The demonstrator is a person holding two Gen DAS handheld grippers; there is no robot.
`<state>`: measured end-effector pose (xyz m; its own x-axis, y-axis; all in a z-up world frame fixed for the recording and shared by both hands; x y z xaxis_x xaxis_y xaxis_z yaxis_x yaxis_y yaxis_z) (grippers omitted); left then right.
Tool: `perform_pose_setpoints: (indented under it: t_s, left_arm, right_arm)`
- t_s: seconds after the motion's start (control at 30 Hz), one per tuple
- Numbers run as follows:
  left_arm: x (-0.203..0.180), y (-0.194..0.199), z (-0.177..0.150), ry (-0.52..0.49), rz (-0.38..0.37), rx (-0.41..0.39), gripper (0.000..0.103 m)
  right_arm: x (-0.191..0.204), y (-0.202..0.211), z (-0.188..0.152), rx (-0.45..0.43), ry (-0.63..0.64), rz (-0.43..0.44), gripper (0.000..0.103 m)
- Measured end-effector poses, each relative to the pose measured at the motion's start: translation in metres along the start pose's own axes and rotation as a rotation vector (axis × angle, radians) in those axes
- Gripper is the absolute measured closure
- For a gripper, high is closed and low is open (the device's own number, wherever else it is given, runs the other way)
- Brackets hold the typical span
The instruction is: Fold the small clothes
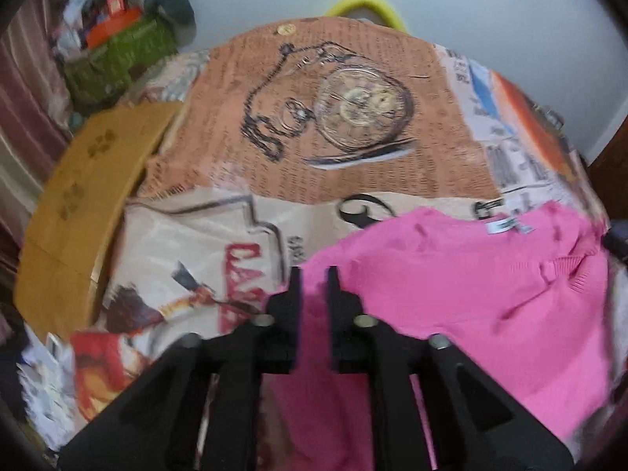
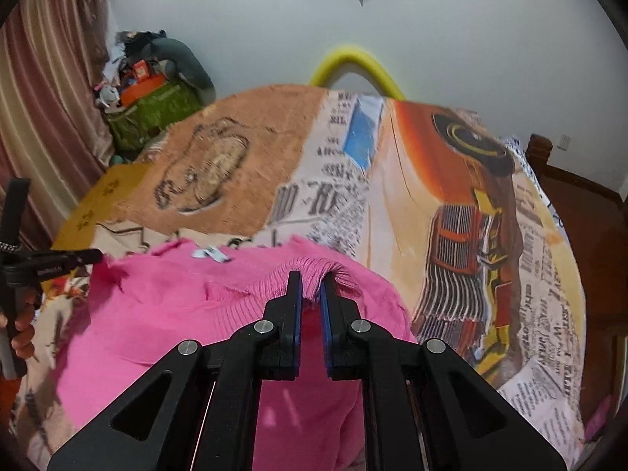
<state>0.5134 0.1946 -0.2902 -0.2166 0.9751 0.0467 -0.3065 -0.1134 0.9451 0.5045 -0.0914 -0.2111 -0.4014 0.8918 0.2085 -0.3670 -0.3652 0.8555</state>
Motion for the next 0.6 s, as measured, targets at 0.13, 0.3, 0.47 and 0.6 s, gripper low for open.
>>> perform_pose_setpoints:
  t_s: [0.13, 0.3, 0.47, 0.6]
  left_arm:
    - [0.007, 0.004, -0.012, -0.018, -0.01, -0.004, 0.061]
    - [0.019, 0.026, -0.045, -0.017, -0.063, -0.002, 0.051]
    - [0.027, 0.038, -0.091, -0.028, -0.109, 0.019, 0.046]
    - [0.029, 0.033, -0.131, -0.037, -0.14, 0.08, 0.046]
  right_arm:
    - [-0.005, 0.015, -0.008, -0.022, -0.021, 0.025, 0.058]
    - [-0.003, 0.045, -0.032, -0.036, -0.004, 0.054, 0.055]
    - [0.003, 0.064, -0.083, 0.002, 0.024, 0.06, 0.053]
    - [0.009, 0.063, -0.126, 0.074, 0.045, 0.061, 0.053]
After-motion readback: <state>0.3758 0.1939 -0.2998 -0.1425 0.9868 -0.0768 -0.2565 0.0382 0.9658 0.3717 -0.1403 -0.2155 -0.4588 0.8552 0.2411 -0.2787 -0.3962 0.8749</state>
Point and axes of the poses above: each gripper's, at about its wrist camera, not at the fingertips, and y roughly against the way its jaws point, x to its left, z to its top, the point moved 4 cm from there along -y, roughly the way its jaws point, and after that the axes turned 11 degrees about x, right-handed, at the moved point
